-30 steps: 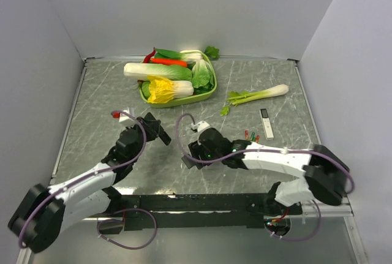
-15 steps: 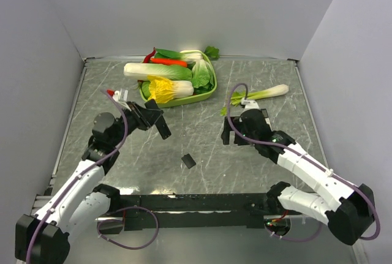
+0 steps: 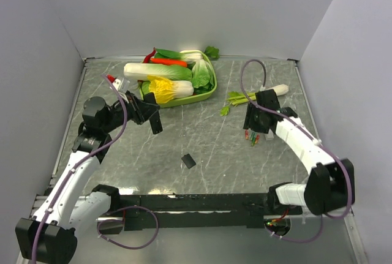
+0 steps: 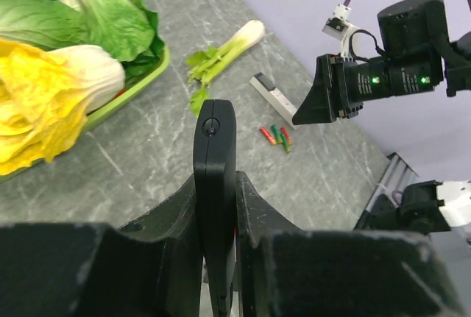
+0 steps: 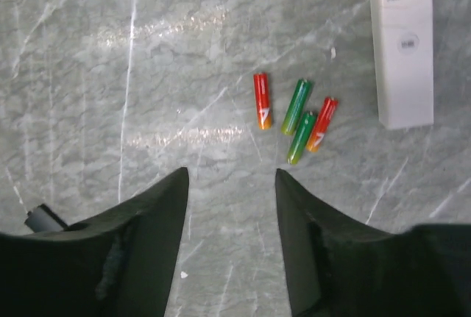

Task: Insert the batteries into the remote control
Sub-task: Pick up the battery from the center of the board.

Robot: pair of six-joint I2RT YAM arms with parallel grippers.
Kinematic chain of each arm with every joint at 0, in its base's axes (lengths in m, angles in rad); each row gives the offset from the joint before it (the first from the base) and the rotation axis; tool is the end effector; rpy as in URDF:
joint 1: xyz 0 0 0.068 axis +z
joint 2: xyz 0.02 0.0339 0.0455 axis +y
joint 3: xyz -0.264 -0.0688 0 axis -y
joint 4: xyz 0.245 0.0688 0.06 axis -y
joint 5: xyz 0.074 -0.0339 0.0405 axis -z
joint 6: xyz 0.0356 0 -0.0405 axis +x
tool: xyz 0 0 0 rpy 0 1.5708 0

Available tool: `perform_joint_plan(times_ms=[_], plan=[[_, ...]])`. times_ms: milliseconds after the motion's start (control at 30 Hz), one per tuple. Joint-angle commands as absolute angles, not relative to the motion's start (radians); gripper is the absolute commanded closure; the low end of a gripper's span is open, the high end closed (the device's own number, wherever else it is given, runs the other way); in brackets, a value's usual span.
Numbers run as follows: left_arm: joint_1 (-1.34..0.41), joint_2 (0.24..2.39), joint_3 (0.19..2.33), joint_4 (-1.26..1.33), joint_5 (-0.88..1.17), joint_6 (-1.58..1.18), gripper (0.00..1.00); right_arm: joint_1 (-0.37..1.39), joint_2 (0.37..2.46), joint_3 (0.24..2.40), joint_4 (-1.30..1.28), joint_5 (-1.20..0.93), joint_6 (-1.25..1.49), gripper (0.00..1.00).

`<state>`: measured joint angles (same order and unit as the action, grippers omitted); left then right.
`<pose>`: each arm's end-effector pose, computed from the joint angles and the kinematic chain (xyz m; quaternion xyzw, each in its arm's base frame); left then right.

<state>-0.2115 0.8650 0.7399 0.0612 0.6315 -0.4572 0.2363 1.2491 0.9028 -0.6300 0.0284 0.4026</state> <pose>0.1929 -0.0629 0.3368 0.1259 0.7141 -0.4273 0.5400 0.2421 0.0572 0.2465 0.0835 0.9524 0.0791 0.2823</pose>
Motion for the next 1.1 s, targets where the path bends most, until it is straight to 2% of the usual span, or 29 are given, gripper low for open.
perform_joint_plan(times_ms=[0, 267, 1067], plan=[[-0.179, 0.83, 0.732, 0.051, 0.631, -0.388, 0.99, 0.218, 1.359, 0.991, -0.652, 0.025, 0.384, 0.49], [-0.178, 0.801, 0.698, 0.035, 0.581, -0.37, 0.99, 0.19, 1.578, 1.075, -0.653, 0.015, 0.331, 0.61], [-0.172, 0.799, 0.706, 0.011, 0.58, -0.354, 0.99, 0.173, 1.781, 1.146, -0.627, -0.017, 0.279, 0.67]])
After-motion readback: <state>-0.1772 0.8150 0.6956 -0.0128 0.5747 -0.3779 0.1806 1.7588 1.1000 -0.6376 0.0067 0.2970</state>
